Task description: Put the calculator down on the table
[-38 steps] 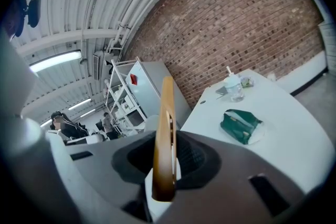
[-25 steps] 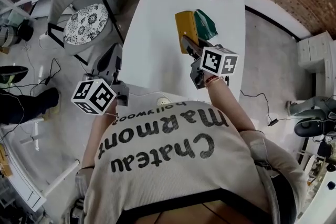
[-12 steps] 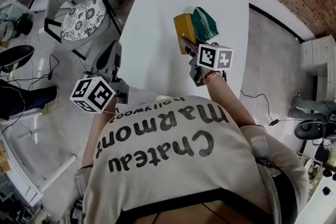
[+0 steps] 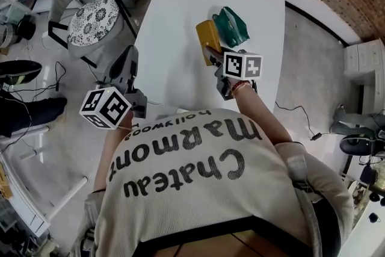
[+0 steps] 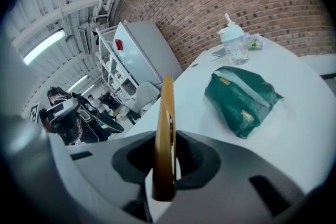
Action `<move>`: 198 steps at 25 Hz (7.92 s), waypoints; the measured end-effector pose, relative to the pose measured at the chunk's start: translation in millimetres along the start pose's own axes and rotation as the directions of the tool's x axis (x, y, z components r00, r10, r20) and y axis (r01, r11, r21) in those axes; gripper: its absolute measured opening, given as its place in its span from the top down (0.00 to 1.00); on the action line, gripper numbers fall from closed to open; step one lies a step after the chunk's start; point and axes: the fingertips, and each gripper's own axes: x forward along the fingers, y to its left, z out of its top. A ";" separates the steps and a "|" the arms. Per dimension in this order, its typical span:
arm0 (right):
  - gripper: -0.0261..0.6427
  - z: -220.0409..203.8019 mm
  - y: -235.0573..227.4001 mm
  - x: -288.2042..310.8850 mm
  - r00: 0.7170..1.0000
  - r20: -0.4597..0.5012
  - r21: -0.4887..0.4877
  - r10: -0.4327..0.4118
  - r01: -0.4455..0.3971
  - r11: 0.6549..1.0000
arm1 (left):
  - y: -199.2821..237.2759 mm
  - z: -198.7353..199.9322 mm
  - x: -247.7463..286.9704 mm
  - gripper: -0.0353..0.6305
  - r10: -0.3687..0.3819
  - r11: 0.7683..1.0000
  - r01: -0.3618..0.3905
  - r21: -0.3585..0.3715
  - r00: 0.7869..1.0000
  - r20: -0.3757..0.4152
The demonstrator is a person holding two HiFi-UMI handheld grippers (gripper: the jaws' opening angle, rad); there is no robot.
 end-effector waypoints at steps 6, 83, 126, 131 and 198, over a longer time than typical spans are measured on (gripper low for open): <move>0.83 -10.5 -8.0 3.3 0.999 -0.034 0.005 -0.005 0.005 1.000 | -0.6 -0.7 1.9 0.94 0.005 1.000 -0.005 0.005 1.000 0.003; 0.59 -45.9 -29.4 20.2 0.971 -0.128 -0.058 -0.202 0.196 0.979 | 10.4 -3.0 -19.2 0.94 0.024 1.000 -0.024 -0.010 1.000 0.008; 0.45 -57.9 -23.3 20.8 0.858 -0.104 -0.088 -0.504 0.497 0.864 | 68.7 28.5 -93.7 0.94 0.032 0.999 -0.033 -0.036 0.999 -0.025; 0.43 -58.4 -20.6 22.5 0.839 -0.099 -0.132 -0.534 0.521 0.843 | 73.2 30.6 -101.7 0.94 0.035 0.998 -0.036 -0.042 0.999 -0.020; 0.27 -76.7 -14.0 1.4 0.818 -0.124 0.062 -0.562 0.571 0.819 | 66.5 46.3 -116.8 0.94 -0.006 0.999 0.006 -0.032 1.000 0.002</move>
